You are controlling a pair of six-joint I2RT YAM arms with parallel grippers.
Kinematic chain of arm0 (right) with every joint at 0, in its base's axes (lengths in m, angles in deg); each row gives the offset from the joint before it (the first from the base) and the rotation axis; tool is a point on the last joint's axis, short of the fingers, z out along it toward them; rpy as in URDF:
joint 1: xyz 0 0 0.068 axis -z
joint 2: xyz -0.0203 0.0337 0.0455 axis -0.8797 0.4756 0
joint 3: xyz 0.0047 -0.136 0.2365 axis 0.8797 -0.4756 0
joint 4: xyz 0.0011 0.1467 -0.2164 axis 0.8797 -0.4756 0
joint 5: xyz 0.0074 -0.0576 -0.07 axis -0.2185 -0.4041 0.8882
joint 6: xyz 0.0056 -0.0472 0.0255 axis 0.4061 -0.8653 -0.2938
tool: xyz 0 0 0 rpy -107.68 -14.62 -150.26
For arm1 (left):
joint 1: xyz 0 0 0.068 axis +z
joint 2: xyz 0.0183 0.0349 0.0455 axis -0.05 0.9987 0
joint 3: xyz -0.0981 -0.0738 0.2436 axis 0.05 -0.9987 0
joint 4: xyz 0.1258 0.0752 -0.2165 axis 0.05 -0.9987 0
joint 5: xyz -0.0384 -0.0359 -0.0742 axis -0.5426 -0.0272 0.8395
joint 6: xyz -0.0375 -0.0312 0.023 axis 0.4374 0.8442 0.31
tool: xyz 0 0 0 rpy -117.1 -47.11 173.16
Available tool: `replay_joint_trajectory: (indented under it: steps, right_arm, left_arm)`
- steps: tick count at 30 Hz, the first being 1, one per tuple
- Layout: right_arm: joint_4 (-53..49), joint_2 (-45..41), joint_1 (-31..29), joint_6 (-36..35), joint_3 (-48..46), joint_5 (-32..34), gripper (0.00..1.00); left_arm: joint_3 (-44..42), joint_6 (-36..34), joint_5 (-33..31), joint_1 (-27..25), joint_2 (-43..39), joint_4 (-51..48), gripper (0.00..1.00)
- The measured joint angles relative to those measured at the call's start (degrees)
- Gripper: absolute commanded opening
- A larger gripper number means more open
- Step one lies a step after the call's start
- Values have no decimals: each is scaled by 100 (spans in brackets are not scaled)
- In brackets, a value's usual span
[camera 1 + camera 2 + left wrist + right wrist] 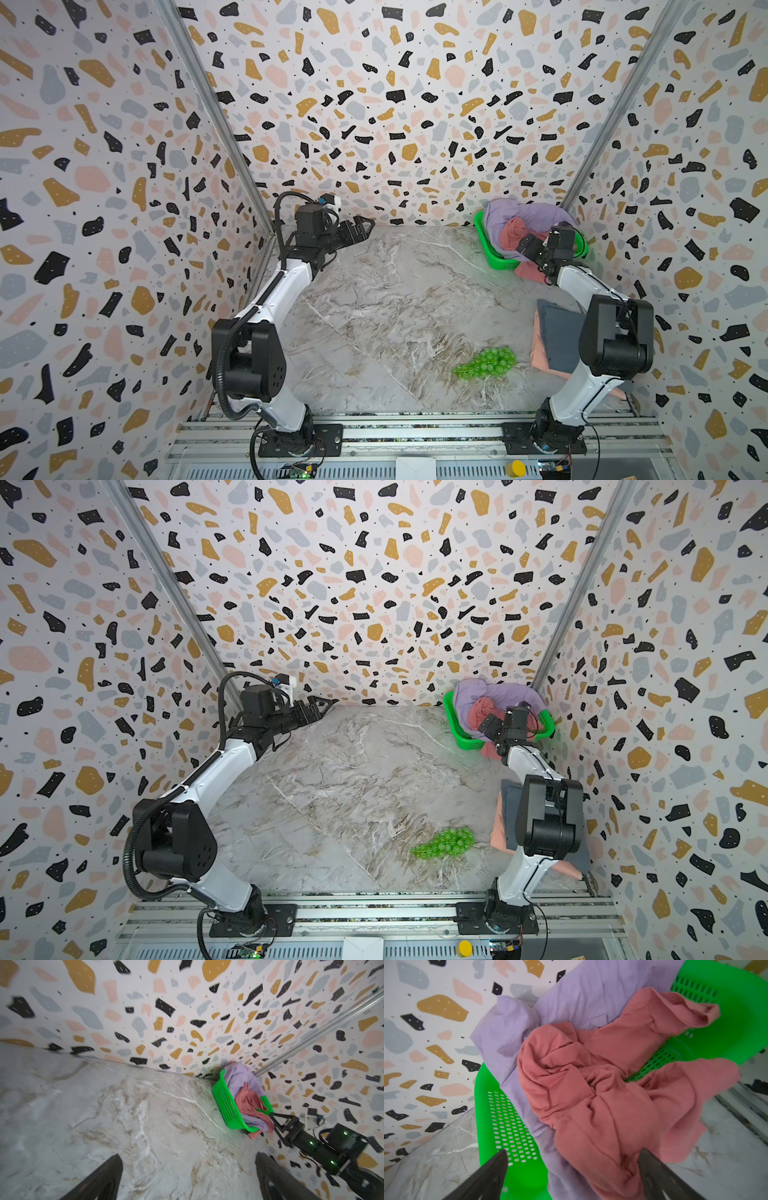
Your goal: Fold and stack the t-shirts
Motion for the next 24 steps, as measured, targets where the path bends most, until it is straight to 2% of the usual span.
replay_joint_trajectory:
  steps: [5,8,12,15,21,24]
  right_arm:
    - [485,-686,-914,-584,-656,623,99]
    - [643,-1628,-1399,-831,-1596,1132,99]
    - [898,-2962,-1484,-1056,-2959,1786,99]
    - [1215,-3733,-1438,-1250,-4004,2232,99]
    - [1578,-4446,-1355,-1499,-5333,2516,99]
    - [2179,-4323,-1113,-1517,-5689,2398,99]
  left_arm:
    - [-1064,-525,-1580,52,-1121,450,100]
    - [-2315,-872,-2677,127,-2109,1252,100]
    - [-4457,-1342,-4251,203,-3460,2638,100]
    - [-5493,-1585,-5101,278,-3987,2855,99]
    - [-6712,-1661,-5982,295,-4590,3254,100]
    - [-7184,-1596,-6260,295,-4203,3965,100]
